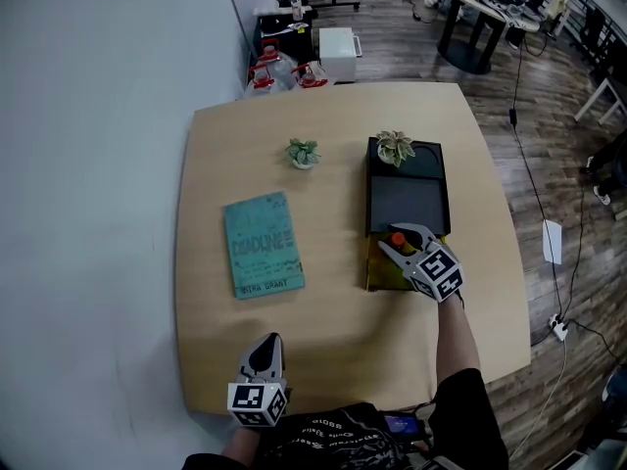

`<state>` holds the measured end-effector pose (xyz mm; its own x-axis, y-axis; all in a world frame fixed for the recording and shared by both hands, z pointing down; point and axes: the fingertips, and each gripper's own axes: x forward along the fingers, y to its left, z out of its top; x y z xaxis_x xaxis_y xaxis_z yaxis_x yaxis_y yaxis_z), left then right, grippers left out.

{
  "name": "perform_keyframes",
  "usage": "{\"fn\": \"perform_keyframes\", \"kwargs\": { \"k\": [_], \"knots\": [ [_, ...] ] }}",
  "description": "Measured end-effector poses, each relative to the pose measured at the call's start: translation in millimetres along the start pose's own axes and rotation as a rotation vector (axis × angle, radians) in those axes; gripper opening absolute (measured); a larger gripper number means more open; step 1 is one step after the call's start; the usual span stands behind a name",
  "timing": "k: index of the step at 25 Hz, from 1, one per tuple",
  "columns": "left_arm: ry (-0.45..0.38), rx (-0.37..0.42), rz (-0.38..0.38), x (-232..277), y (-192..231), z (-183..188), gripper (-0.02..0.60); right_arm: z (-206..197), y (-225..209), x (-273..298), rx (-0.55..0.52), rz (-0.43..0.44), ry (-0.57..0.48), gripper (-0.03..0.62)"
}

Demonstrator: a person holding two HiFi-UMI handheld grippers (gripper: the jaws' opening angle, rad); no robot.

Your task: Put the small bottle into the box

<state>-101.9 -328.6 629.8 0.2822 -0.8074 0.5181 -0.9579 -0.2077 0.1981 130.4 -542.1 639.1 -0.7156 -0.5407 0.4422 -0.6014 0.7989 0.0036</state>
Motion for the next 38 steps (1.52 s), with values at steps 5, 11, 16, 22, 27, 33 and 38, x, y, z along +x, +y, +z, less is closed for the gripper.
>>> {"fn": "perform_keyframes", "kwargs": {
  "k": [5,11,16,22,27,33,38],
  "knots": [
    [0.002,0.001,-0.004,3.2,-2.0,-1.6,0.004,-3.5,1.3,-0.4,-0.013,0.011,0.01,0.177],
    [-0.011,0.008,-0.004,3.5,-3.8,2.1,0.003,10.8,1.8,-5.2,0.005,-0.017,-0.021,0.291],
    [-0.037,0.007,-0.011,-7.4,-8.2,6.3,0.003,46.4,8.6,-33.1,0.063,-0.051,-0.125,0.299],
    [-0.068,0.009,-0.067,-29.7,-26.6,7.8,0.003,78.8,44.1,-77.5,0.121,-0.076,-0.21,0.301],
    [-0.056,0.011,-0.131,-44.3,-45.9,0.6,0.003,84.3,85.6,-111.9,0.147,-0.118,-0.208,0.301],
    [-0.06,0.032,-0.226,-57.6,-78.9,-3.3,0.003,79.3,137.7,-149.8,0.147,-0.182,-0.159,0.299],
    [-0.071,0.044,-0.279,-69.2,-97.5,-6.7,0.003,75.8,171.3,-178.3,0.185,-0.224,-0.195,0.299]
  ]
}}
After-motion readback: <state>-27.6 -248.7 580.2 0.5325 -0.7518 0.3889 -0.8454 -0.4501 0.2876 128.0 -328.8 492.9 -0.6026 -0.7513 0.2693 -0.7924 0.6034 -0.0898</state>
